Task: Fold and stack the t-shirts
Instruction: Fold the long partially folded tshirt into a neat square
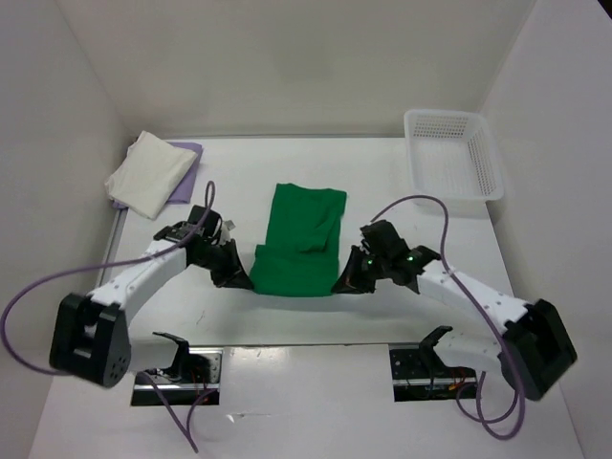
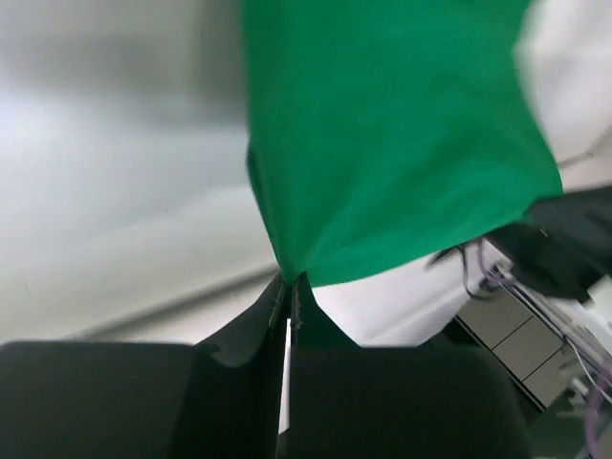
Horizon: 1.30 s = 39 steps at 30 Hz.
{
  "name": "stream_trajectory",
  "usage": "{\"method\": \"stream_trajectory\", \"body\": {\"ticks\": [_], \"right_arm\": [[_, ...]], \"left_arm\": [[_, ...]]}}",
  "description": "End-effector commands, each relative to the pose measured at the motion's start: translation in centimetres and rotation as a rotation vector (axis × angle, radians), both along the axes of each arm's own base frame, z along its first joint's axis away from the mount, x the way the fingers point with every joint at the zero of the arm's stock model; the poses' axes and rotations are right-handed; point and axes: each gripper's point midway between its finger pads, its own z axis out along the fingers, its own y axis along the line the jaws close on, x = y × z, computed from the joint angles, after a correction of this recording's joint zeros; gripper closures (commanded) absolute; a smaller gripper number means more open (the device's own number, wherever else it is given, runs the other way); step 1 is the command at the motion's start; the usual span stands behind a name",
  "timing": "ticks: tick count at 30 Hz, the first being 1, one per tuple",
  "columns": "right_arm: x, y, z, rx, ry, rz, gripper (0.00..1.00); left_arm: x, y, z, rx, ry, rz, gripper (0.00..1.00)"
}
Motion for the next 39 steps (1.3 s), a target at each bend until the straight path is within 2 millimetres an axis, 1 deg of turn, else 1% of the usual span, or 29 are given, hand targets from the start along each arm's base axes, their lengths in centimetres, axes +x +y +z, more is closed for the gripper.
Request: {"method": "stream_trajectory", "body": {"ticks": [1, 2, 3, 4, 5, 6, 7, 9, 12, 13, 14, 16, 17, 18, 19, 20, 23, 24, 25, 28, 29, 30, 31, 32, 33, 34, 36, 38, 39], "right_arm": [[-0.1, -1.9, 3.5, 0.025, 0.007, -0.098, 1.0], [1.2, -1.6, 5.7, 0.072, -0.035, -0.094, 1.0], [3.1, -2.5, 6.5, 0.079, -0.081, -0.109, 1.0], [4.6, -2.5, 6.1, 0.067, -0.079, -0.111, 1.0], [6.9, -2.4, 7.6, 0.075, -0.133, -0.114, 1.0], [8.9, -2.4, 7.9, 0.062, -0.188, -0.092, 1.0], [11.2, -2.8, 6.2, 0.03, -0.155, -0.109, 1.0], [15.8, -3.1, 7.3, 0.018, -0.239, -0.118, 1.0], [21.9, -4.2, 6.2, -0.011, -0.241, -0.169, 1.0], [24.2, -4.6, 7.3, -0.001, -0.278, -0.177, 1.0], [25.3, -4.1, 4.8, -0.01, -0.229, -0.16, 1.0], [28.4, -4.6, 4.7, -0.04, -0.264, -0.185, 1.0], [29.1, -4.7, 1.7, -0.069, -0.203, -0.189, 1.0], [29.9, -5.0, 1.0, -0.073, -0.194, -0.197, 1.0], [30.8, -4.8, 1.0, -0.07, -0.205, -0.198, 0.99], [31.2, -4.5, -0.4, -0.062, -0.179, -0.199, 0.98], [32.9, -4.1, 1.5, -0.012, -0.234, -0.202, 0.91], [33.1, -4.1, 1.9, -0.009, -0.243, -0.202, 0.87], [33.8, -4.1, 2.8, -0.011, -0.27, -0.21, 0.76], [33.7, -3.8, 5.6, -0.009, -0.321, -0.201, 0.54], [33.5, -4.1, 6.2, -0.02, -0.339, -0.203, 0.5], [32.8, -4.0, 8.3, -0.025, -0.386, -0.201, 0.48], [31.7, -4.0, 7.6, -0.051, -0.372, -0.206, 0.46], [31.2, -4.2, 7.9, -0.049, -0.381, -0.206, 0.46], [30.4, -3.1, 8.3, -0.038, -0.4, -0.184, 0.46], [29.1, -2.8, 7.6, -0.042, -0.38, -0.172, 0.61], [27.9, -1.2, 6.4, -0.028, -0.351, -0.125, 0.8], [26.4, 1.5, 3.5, -0.008, -0.278, -0.045, 0.99], [26.4, 2.6, 3.3, 0.0, -0.267, -0.022, 1.0]], "left_arm": [[-2.5, 0.0, 4.6, -0.045, -0.01, -0.014, 1.0], [-1.6, -0.2, 5.6, -0.05, -0.026, -0.014, 1.0], [0.8, -0.4, 7.8, -0.042, -0.112, -0.015, 1.0], [2.6, -0.4, 7.6, -0.023, -0.112, -0.012, 1.0], [4.1, -0.8, 8.1, -0.026, -0.138, -0.021, 1.0], [6.0, -0.8, 8.5, -0.03, -0.174, -0.014, 1.0], [9.7, -1.4, 9.5, -0.027, -0.243, -0.005, 1.0], [13.6, -1.5, 9.5, -0.004, -0.286, 0.019, 1.0], [20.4, -2.8, 6.6, 0.005, -0.303, 0.035, 1.0], [21.9, -2.0, 5.5, 0.043, -0.297, 0.064, 1.0], [24.0, -1.7, 3.5, 0.052, -0.268, 0.078, 1.0], [25.7, -1.8, 2.1, 0.034, -0.257, 0.081, 0.98], [26.5, -2.0, 1.5, 0.031, -0.252, 0.089, 0.97], [27.3, -1.3, -0.4, 0.05, -0.225, 0.104, 0.95], [28.9, -1.0, 0.2, 0.037, -0.252, 0.136, 0.92], [29.5, -1.2, 0.1, 0.03, -0.257, 0.148, 0.84], [32.2, 0.4, 1.5, -0.005, -0.307, 0.228, 0.79], [32.5, 0.9, 2.2, -0.012, -0.321, 0.246, 0.75], [33.0, 1.5, 3.1, -0.018, -0.333, 0.27, 0.71], [32.8, 1.6, 6.0, -0.029, -0.398, 0.264, 0.55], [32.4, 1.6, 7.7, -0.036, -0.426, 0.264, 0.53], [32.1, 1.7, 8.3, -0.035, -0.451, 0.255, 0.51], [30.3, 0.3, 6.8, -0.029, -0.421, 0.215, 0.49], [29.4, -0.5, 8.3, -0.052, -0.464, 0.195, 0.44], [28.0, -1.5, 7.9, -0.074, -0.454, 0.155, 0.42], [26.7, -2.2, 7.3, -0.087, -0.437, 0.133, 0.42], [23.3, -4.0, 5.8, -0.125, -0.401, 0.101, 0.41], [21.2, -6.1, 5.9, -0.177, -0.39, 0.072, 0.41], [20.0, -6.7, 4.6, -0.173, -0.364, 0.053, 0.41]]}}
